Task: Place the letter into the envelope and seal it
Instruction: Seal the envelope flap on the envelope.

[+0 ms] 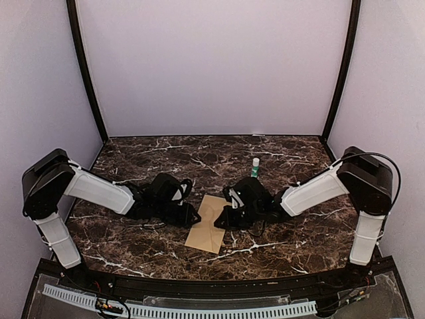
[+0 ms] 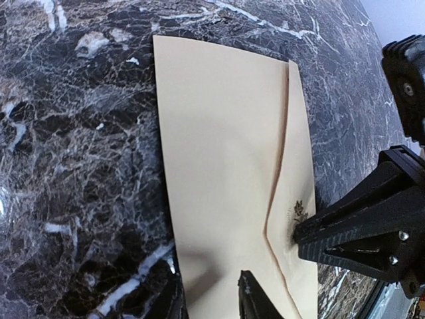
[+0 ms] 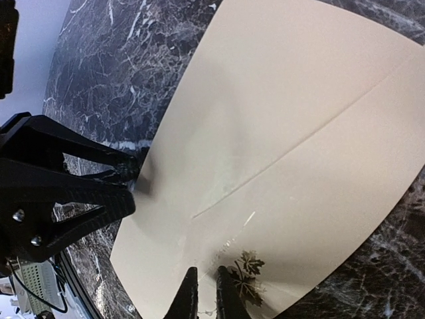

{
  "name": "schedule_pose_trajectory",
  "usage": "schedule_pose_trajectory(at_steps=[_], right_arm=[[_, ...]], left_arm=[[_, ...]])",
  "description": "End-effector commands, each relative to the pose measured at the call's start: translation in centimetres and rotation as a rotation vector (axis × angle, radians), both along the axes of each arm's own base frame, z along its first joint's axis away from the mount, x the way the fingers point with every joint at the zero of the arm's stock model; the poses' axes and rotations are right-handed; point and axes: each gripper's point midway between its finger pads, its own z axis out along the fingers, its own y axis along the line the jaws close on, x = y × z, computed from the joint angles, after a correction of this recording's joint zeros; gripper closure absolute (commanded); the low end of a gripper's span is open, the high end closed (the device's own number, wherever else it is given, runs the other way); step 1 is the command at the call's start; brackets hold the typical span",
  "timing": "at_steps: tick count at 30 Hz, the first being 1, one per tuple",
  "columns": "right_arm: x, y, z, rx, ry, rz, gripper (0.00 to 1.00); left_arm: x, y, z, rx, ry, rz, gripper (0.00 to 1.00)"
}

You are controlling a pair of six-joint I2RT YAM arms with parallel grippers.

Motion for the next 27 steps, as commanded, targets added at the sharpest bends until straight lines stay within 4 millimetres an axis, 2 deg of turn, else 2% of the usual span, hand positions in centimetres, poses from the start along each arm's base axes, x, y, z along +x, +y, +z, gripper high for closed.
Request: schedule_pose_trajectory(at_steps=[1, 4, 7, 12, 17, 20, 27], right_arm=[[-1.1, -0.5, -1.7, -0.003, 0.047, -0.007, 0.92], [-1.4, -0.8, -2.1, -0.004, 0.055, -0.017, 0.92], [-1.4, -1.1, -2.4, -0.006, 0.06, -0.025, 0.92], [-1.6, -1.3, -2.8, -0.01, 0.065, -0.028, 0.92], [-1.6, -1.5, -3.0, -0.015, 0.066, -0.036, 0.94], [-1.6, -1.5, -3.0, -0.013, 0.068, -0.037, 0.95], [-1.5, -1.1, -2.6, 0.008, 0.063, -0.028, 0.98]], left_arm=[[0.0, -1.1, 4.1, -0.07, -0.079, -0.031, 0.7], [-0.6, -2.1, 6.2, -0.127, -0.113, -0.054, 0.69], [-2.4, -3.5, 6.6, -0.192, -0.09, -0.097, 0.7], [-4.6, -5.5, 4.8, -0.22, -0.04, -0.154, 0.75], [-5.1, -6.7, 3.0, -0.23, -0.014, -0.17, 0.82], [-4.9, -6.3, 1.7, -0.193, 0.004, -0.137, 0.91], [-5.7, -4.4, -1.6, -0.111, 0.066, -0.091, 0.96]])
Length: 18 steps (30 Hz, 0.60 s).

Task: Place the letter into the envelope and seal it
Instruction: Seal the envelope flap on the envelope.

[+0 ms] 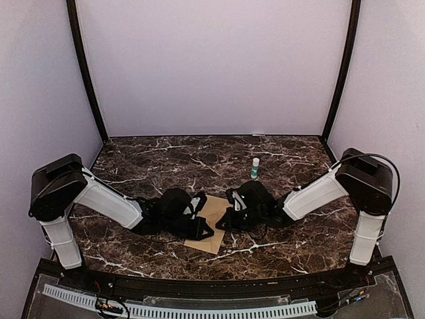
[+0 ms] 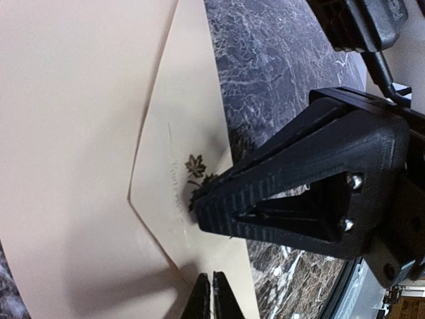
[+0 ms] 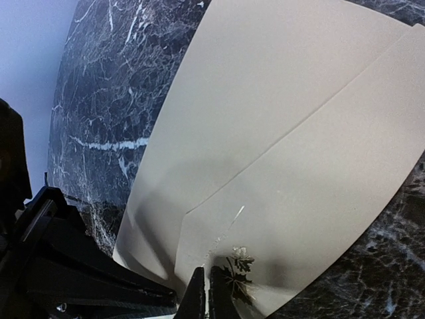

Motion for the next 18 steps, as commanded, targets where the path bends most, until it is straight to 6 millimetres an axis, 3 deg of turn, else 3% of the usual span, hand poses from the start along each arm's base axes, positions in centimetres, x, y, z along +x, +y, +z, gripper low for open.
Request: schedule_pose_trajectory(at_steps=[1, 7, 14, 18], right_arm=[[-1.1, -0.4, -1.8, -0.034, 0.037, 0.021, 0.98], [-2.0, 0.0, -1.4, 0.009, 0.056, 0.058, 1.0], [-3.3, 0.9, -1.0, 0.044, 0.076, 0.106, 1.0], [-2.7, 0.1, -2.1, -0.003, 0.084, 0.053, 1.0]], left_arm=[[-0.8, 1.1, -1.8, 0.041, 0.032, 0.02, 0.97], [-1.7, 2.2, -4.1, 0.088, 0.07, 0.018, 0.98], [-1.6, 2.4, -4.5, 0.114, 0.072, 0.023, 0.99], [-1.7, 2.6, -4.7, 0.12, 0.076, 0.027, 0.99]])
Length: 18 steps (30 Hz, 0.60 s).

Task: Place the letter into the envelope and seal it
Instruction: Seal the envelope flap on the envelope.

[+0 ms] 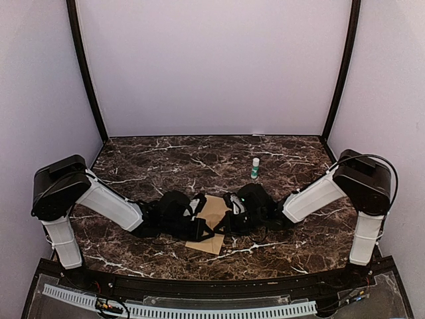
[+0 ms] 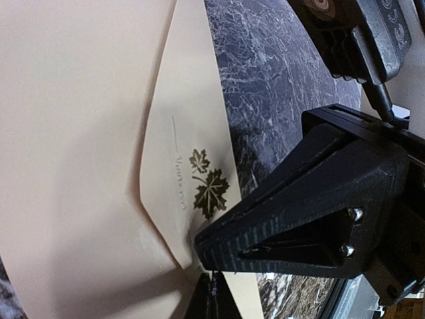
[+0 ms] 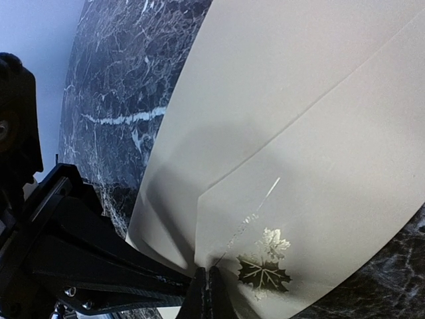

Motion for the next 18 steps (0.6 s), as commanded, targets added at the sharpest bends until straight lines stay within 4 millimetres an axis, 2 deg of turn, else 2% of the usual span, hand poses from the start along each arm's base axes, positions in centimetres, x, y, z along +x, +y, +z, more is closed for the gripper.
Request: schedule_pose_trajectory(at_steps=[1, 4, 10, 18], right_arm=[[-0.5, -1.1, -2.4, -0.07, 0.045, -0.039, 1.0], [0.7, -2.0, -2.9, -0.086, 0.048, -0.102, 1.0], [2.8, -2.4, -3.6, -0.118, 0.033, -0.141, 1.0], [5.4, -4.6, -4.2, -0.161, 0.022, -0.224, 1.0]], left_arm=[[-1.6, 2.5, -4.0, 0.139, 0.074, 0.01, 0.99], [-1.7, 2.6, -4.1, 0.143, 0.081, 0.011, 0.99], [-2.0, 2.7, -4.3, 0.147, 0.09, 0.004, 1.0], [-2.2, 2.9, -4.5, 0.152, 0.099, 0.006, 1.0]])
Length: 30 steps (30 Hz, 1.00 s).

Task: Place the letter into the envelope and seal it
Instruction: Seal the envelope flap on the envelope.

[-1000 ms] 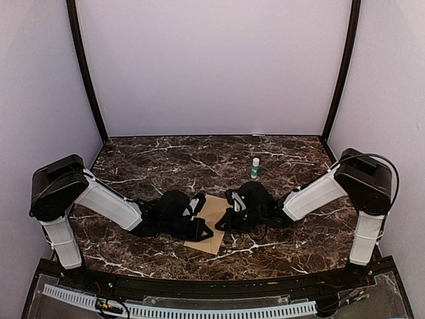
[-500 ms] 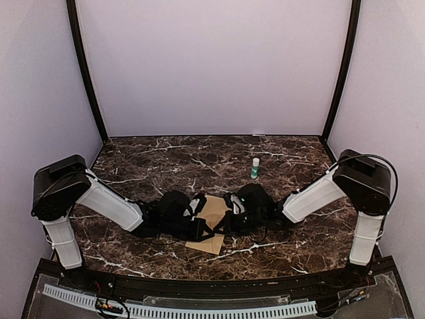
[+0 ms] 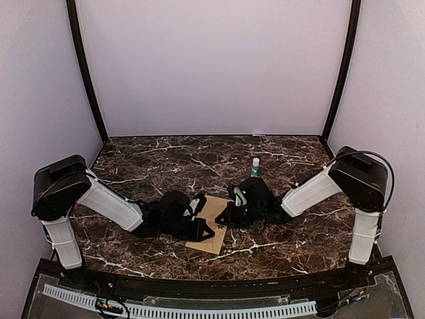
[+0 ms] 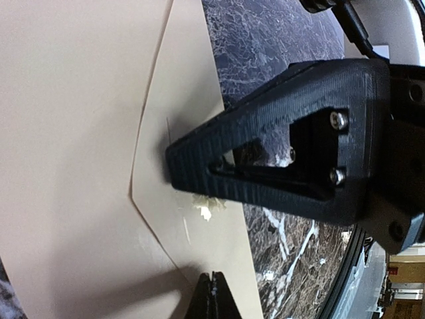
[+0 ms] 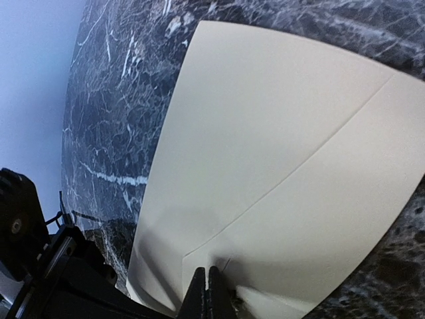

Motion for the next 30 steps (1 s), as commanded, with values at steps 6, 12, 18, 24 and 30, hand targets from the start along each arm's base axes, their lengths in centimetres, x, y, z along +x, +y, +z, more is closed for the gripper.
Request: schedule_pose_trajectory(at_steps=[6, 12, 18, 24, 30], right_arm=[[0.8, -2.5, -3.8, -0.126, 0.039, -0.024, 1.0], [-1.2, -1.8, -3.4, -0.101, 0.043, 0.028, 1.0], [-3.2, -2.6, -3.1, -0.093, 0.057, -0.004, 1.0], [-5.0, -1.9, -3.0, -0.071, 0.077, 0.028, 1.0], [-7.0, -0.7, -3.4, -0.063, 0.107, 0.09, 1.0]], left_arm=[[-2.1, 2.8, -4.4, 0.147, 0.098, 0.008, 1.0], [-2.0, 2.7, -4.2, 0.14, 0.098, 0.015, 1.0], [-2.0, 2.8, -4.3, 0.142, 0.102, 0.017, 1.0], [-1.9, 2.6, -4.1, 0.135, 0.096, 0.017, 1.0], [-1.8, 2.6, -3.9, 0.133, 0.093, 0.019, 1.0]])
